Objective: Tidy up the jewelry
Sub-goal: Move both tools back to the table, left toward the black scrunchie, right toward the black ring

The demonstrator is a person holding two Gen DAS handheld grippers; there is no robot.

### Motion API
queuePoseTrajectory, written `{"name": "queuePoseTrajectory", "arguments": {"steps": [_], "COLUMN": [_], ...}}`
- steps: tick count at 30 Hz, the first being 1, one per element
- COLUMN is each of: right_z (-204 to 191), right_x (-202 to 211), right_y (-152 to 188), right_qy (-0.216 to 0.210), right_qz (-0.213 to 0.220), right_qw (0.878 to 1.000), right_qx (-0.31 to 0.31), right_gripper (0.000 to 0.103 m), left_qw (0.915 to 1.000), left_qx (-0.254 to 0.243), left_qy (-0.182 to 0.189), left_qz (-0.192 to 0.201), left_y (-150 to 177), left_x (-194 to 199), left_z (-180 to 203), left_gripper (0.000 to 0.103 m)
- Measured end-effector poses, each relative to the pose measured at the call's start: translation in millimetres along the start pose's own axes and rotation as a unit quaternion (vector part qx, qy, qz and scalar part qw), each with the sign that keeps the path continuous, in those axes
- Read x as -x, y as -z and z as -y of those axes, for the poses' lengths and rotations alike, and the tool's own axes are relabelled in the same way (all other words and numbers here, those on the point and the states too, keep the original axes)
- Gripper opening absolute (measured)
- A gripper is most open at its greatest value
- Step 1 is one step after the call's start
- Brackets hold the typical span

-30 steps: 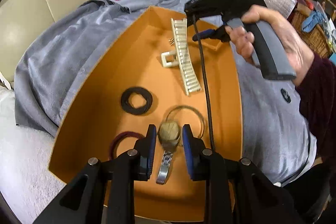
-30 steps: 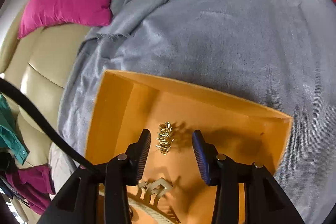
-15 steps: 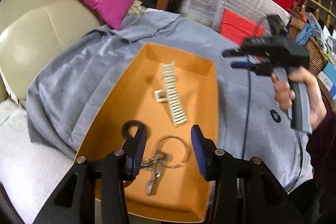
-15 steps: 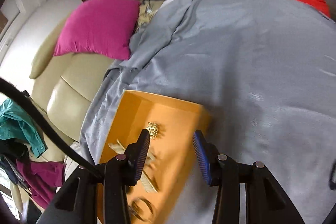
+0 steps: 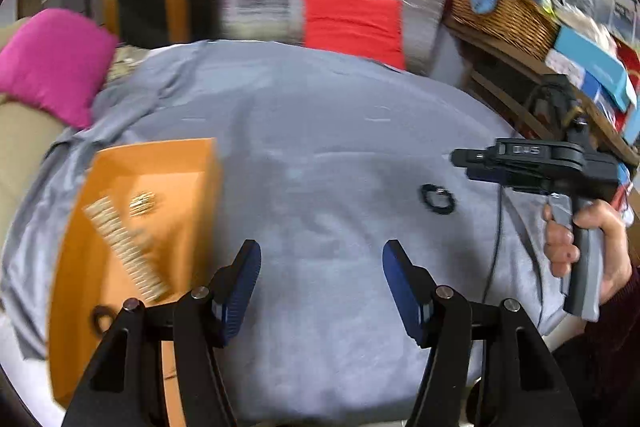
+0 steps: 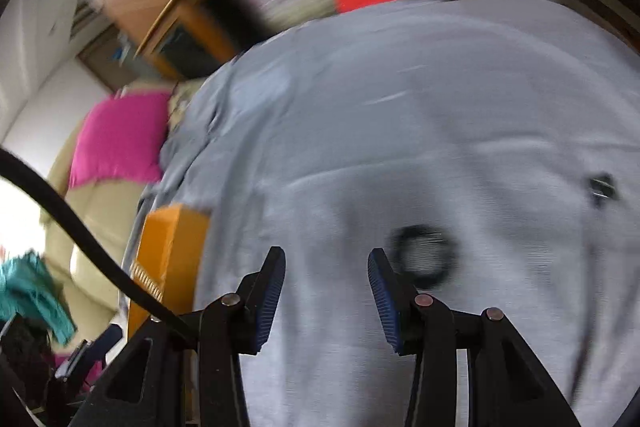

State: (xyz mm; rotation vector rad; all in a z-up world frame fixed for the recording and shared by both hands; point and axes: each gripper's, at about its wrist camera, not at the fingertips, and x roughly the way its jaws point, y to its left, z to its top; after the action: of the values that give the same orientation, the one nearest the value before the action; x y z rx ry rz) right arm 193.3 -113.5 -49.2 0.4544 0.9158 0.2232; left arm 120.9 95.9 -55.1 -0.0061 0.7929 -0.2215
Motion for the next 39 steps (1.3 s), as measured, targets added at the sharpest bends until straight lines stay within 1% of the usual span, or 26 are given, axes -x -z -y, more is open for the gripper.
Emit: {"name": "queuePoseTrajectory", "arguments": {"steps": [3, 5, 8, 11, 12, 16, 20, 28, 31, 35, 39], "right_z": [38, 55, 73, 85, 88, 103, 116, 131, 136, 145, 164], "right_x": [24, 33, 37, 39, 42, 46, 51, 50, 49, 49, 56], "right_y": [-8, -10, -11, -13, -14, -16, -17, -19, -19, -20, -21], "right_qy": [0.006, 0.015, 0.026, 0.033, 0.039, 0.04, 0.047, 0.052, 0.056, 0.056, 0.062], "right_qz": [0.034, 0.046, 0.046, 0.047, 0.052, 0.06, 0.066, 0.066, 0.067, 0.067, 0.081], "right_qw": [0.999, 0.998, 0.997, 0.996, 0.996, 0.994, 0.992, 0.991, 0.99, 0.989, 0.983], "right_qx": [-0.038, -0.048, -0.062, -0.067, -0.067, -0.079, -0.094, -0.104, -0.108, -0.122, -0.152], "right_gripper": [0.047, 0.047, 0.047, 0.047, 0.047, 0.047, 0.047, 0.047, 0.047, 0.047, 0.047], "left_qw": [0.9999, 0.9997, 0.9996, 0.9991, 0.999, 0.9985, 0.9984, 0.9982, 0.9983, 0.9984, 0.9983], "left_qx": [-0.009, -0.011, -0.012, -0.026, -0.029, -0.042, -0.043, -0.037, -0.034, -0.032, -0.033], "left_qy": [-0.006, -0.019, -0.024, -0.032, -0.032, -0.033, -0.036, -0.047, -0.047, -0.041, -0.029], "left_qz": [-0.002, -0.004, -0.005, 0.005, 0.006, 0.008, 0.007, 0.003, -0.005, -0.023, -0.039], "left_y": [-12, -21, -30, -37, -38, -44, -48, -52, -50, -45, -39], "left_x": [-25, -44, -65, -80, -82, -97, -109, -131, -138, -151, -161], "left_z": [31, 52, 73, 96, 100, 119, 125, 123, 121, 117, 113], "left_gripper": [0.064, 0.064, 0.065, 0.066, 0.066, 0.067, 0.067, 0.067, 0.067, 0.067, 0.067]}}
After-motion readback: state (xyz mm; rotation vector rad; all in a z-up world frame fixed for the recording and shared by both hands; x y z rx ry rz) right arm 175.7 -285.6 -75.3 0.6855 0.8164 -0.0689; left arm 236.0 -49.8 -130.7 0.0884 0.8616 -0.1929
